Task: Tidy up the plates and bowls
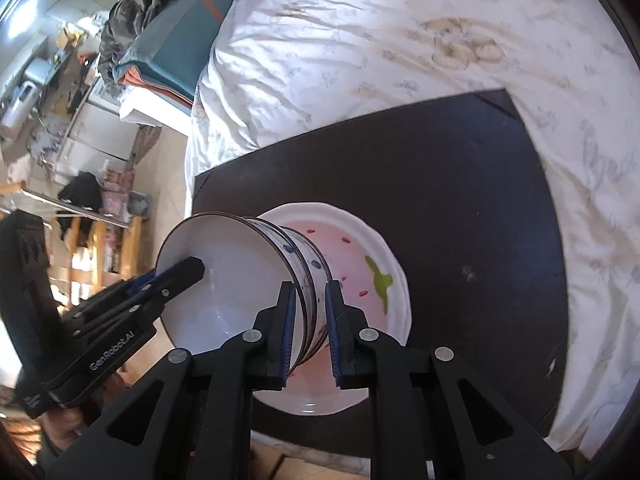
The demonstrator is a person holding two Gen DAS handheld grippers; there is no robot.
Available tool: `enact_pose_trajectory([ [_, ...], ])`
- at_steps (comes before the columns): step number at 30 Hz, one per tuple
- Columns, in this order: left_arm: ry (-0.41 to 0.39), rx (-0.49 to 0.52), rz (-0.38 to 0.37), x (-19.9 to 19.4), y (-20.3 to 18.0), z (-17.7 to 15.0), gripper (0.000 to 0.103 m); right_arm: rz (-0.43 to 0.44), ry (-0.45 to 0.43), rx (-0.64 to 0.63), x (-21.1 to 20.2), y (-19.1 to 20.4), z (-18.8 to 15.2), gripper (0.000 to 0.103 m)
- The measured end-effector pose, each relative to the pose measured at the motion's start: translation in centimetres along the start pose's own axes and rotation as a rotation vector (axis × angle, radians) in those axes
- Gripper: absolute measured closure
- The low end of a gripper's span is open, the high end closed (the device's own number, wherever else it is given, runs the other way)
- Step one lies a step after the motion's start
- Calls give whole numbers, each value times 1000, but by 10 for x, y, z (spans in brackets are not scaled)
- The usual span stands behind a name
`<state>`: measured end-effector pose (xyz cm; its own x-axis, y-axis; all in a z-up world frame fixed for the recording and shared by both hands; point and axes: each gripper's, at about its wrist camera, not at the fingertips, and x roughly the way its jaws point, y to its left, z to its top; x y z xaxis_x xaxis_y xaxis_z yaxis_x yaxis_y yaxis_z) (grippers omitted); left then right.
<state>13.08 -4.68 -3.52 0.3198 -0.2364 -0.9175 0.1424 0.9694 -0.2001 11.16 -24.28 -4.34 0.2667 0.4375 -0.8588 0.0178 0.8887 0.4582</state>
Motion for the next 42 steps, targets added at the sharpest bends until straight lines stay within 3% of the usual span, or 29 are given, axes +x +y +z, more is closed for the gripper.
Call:
enact_pose_trajectory([
  [5, -13, -39, -6, -7, 7, 2, 73, 12, -54, 16, -14, -5, 3, 83],
  [15, -31, -45, -21, -15, 7, 4, 69, 13, -63, -5, -13, -4, 5, 83],
  [20, -56, -65, -5, -21, 13, 5, 49, 44, -57, 20, -13, -8, 6, 83],
  [25, -84, -50, 14, -26, 11, 6, 46, 42, -58, 30, -14, -13, 8, 83],
  [30, -164, -5, 77, -36, 4, 8, 45, 34, -60, 35, -14, -16, 9, 83],
  [34, -144, -18, 80, -30, 8, 12, 45, 32, -53, 34, -15, -17, 8, 82],
  [35, -138, -34, 59, -29, 11, 13, 45, 32, -52, 33, -15, -17, 8, 79],
  [36, -131, -47, 44, -28, 13, 13, 45, 26, -52, 33, -15, -18, 8, 65],
  [38, -126, -51, 30, -27, 15, 13, 45, 30, -60, 39, -16, -19, 8, 47],
  [40, -126, -53, 26, -27, 16, 13, 45, 19, -73, 8, -17, -15, 7, 48],
  [42, -131, -51, 24, -26, 16, 13, 45, 21, -61, -9, -13, -12, 7, 61],
])
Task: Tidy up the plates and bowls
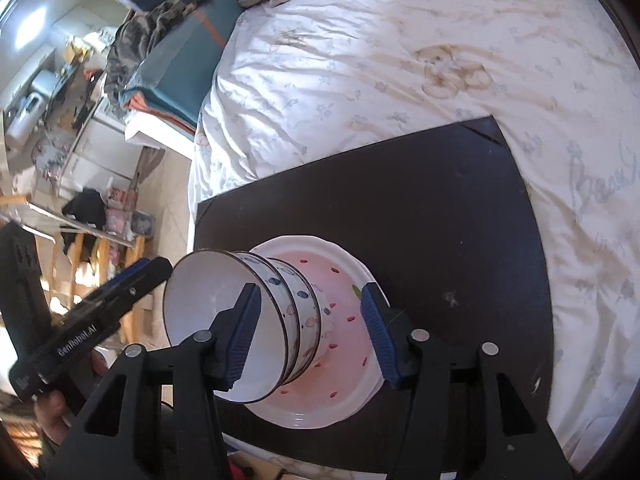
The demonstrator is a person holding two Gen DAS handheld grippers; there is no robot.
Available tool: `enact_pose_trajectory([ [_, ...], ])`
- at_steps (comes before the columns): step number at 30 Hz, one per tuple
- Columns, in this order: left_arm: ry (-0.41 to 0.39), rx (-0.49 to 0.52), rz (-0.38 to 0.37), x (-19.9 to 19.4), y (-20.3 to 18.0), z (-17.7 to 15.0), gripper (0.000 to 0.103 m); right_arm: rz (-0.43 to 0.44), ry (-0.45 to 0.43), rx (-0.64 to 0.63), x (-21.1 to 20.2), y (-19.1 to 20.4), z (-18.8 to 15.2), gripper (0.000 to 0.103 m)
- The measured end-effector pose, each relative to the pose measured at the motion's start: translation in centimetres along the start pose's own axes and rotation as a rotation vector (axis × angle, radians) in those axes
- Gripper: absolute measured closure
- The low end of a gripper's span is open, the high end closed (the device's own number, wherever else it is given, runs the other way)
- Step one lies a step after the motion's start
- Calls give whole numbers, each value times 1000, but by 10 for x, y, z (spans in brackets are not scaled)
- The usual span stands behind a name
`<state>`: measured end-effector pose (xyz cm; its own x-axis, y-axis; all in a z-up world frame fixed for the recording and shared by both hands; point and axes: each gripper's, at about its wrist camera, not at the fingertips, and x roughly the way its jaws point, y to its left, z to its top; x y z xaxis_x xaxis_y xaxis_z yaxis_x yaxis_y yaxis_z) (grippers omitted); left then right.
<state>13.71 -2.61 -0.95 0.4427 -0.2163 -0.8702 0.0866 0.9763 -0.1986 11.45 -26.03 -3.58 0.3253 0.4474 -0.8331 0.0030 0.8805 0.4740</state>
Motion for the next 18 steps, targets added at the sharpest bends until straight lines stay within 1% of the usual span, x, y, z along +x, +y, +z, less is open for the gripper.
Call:
enact_pose_trajectory([
  [1, -1, 2, 4, 1, -1, 0, 45, -2, 12, -4, 3, 1, 0, 67],
  [2, 1, 8, 11, 2, -3, 0, 48, 6, 22, -5, 7, 1, 0, 69],
  [3, 6, 14, 12, 4, -4, 1, 51, 19, 33, -11, 11, 3, 1, 75],
  [4, 10, 18, 9, 5, -5, 1, 56, 20, 39, -16, 12, 5, 1, 78],
  [6, 29, 24, -3, 10, -8, 1, 57, 23, 52, -22, 17, 9, 3, 84],
  [8, 46, 26, -11, 16, -11, 1, 57, 39, 60, -14, 20, 11, 5, 85],
  [12, 41, 20, 6, 15, -10, 1, 57, 41, 60, 0, 23, 13, 9, 85],
  [15, 66, -14, -18, 10, 1, -3, 57, 44, 42, -10, 17, 16, 8, 85],
  [16, 78, -23, -27, 10, 4, -5, 57, 48, 41, -11, 14, 16, 7, 84],
  [17, 92, -31, -38, 11, 7, -8, 58, 68, 50, -9, 12, 15, 5, 81],
  [18, 106, -31, -47, 13, 8, -10, 57, 74, 55, -4, 11, 14, 3, 81],
])
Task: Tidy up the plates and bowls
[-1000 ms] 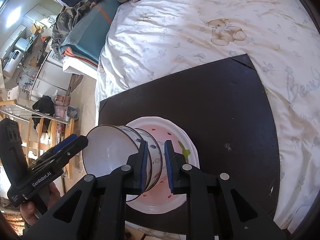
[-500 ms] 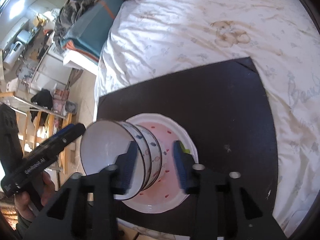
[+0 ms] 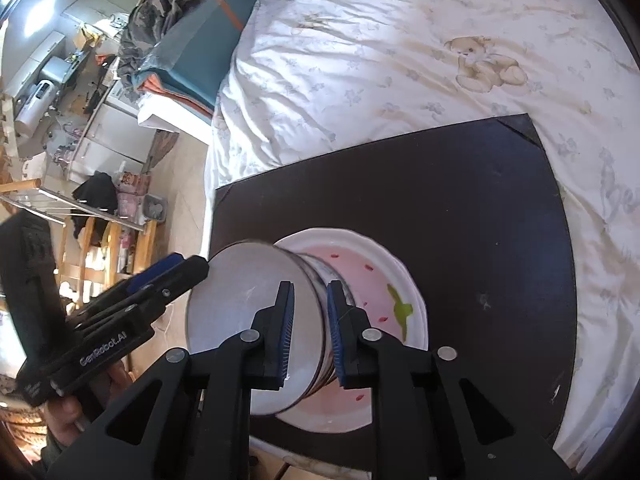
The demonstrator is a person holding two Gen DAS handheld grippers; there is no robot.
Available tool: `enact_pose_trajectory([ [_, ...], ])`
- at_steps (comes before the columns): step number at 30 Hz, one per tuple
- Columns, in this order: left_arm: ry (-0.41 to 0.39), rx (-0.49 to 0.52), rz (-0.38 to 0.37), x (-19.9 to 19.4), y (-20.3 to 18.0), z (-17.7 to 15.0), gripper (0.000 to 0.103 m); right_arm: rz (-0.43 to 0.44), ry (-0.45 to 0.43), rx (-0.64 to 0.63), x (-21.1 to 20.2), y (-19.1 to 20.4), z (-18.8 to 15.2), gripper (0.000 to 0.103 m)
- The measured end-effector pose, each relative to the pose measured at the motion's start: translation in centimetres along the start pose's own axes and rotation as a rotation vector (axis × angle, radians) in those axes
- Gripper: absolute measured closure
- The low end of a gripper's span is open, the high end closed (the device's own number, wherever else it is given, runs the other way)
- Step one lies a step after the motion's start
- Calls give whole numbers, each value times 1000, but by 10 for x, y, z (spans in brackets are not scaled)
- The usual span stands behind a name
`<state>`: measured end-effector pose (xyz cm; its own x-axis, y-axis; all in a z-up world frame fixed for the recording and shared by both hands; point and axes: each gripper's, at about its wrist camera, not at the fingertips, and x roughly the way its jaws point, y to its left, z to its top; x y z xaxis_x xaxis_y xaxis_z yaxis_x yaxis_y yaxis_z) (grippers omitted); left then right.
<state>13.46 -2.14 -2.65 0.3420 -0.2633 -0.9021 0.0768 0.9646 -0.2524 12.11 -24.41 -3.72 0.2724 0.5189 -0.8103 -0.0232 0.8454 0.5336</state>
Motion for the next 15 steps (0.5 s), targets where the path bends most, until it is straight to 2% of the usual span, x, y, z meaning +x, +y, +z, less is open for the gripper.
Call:
enact_pose_trajectory([
  [1, 9, 5, -2, 2, 0, -1, 58, 8, 7, 7, -1, -2, -2, 81],
  [3, 17, 15, 3, 5, -1, -3, 66, 30, 29, 33, -1, -7, -5, 81],
  [5, 34, 22, -20, 7, -3, -5, 81, 18, 44, 39, 1, -9, -7, 81],
  [8, 34, 37, -17, 9, -8, -6, 89, 1, 56, 37, 6, -8, -7, 81],
  [12, 40, 43, -1, 14, -10, -5, 92, -14, 31, -31, 3, 6, -8, 82],
  [15, 36, 37, 2, 11, -9, -6, 92, -8, 36, -13, 3, 4, -9, 83],
])
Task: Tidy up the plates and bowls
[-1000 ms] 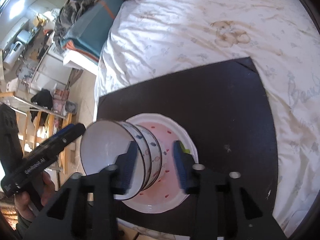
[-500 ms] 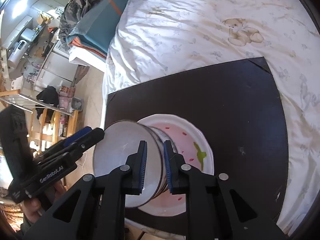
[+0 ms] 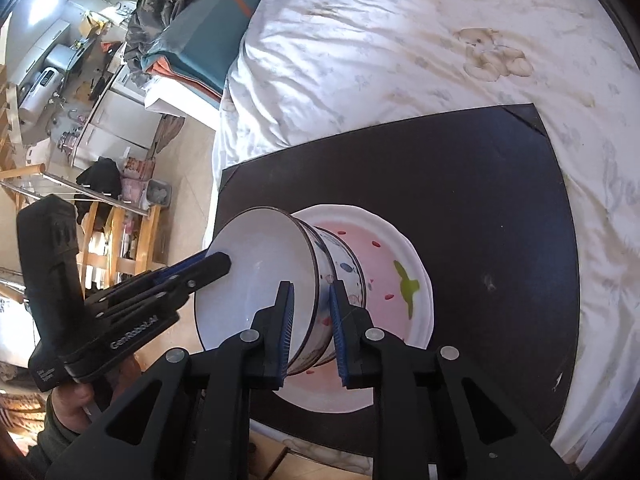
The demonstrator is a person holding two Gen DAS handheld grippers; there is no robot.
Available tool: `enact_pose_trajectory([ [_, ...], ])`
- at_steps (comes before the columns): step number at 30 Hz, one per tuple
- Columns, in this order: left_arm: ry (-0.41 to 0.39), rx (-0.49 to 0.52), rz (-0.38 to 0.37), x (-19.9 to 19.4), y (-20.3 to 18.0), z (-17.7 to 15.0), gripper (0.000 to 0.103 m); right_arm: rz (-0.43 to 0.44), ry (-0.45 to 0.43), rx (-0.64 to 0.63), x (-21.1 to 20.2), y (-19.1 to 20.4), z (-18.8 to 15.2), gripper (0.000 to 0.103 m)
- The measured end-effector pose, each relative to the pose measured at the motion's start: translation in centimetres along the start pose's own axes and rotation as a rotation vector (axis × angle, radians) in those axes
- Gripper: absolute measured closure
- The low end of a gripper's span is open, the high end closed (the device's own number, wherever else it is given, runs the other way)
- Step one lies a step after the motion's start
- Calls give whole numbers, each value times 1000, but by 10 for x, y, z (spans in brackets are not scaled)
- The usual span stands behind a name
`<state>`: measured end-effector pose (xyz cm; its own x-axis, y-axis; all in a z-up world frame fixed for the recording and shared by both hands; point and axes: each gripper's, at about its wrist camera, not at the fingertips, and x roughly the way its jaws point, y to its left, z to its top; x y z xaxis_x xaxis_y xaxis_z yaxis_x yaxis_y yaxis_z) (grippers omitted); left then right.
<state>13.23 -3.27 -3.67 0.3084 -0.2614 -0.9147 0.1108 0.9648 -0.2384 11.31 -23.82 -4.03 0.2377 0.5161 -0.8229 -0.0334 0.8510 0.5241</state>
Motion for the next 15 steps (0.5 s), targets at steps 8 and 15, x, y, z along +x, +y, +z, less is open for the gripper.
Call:
enact_pose_trajectory([
  [8, -13, 7, 14, -2, 0, 1, 90, -8, -5, 29, -2, -9, 2, 81],
  [15, -106, 33, -2, -35, -5, -5, 63, -18, -87, -10, -20, 2, 0, 81],
])
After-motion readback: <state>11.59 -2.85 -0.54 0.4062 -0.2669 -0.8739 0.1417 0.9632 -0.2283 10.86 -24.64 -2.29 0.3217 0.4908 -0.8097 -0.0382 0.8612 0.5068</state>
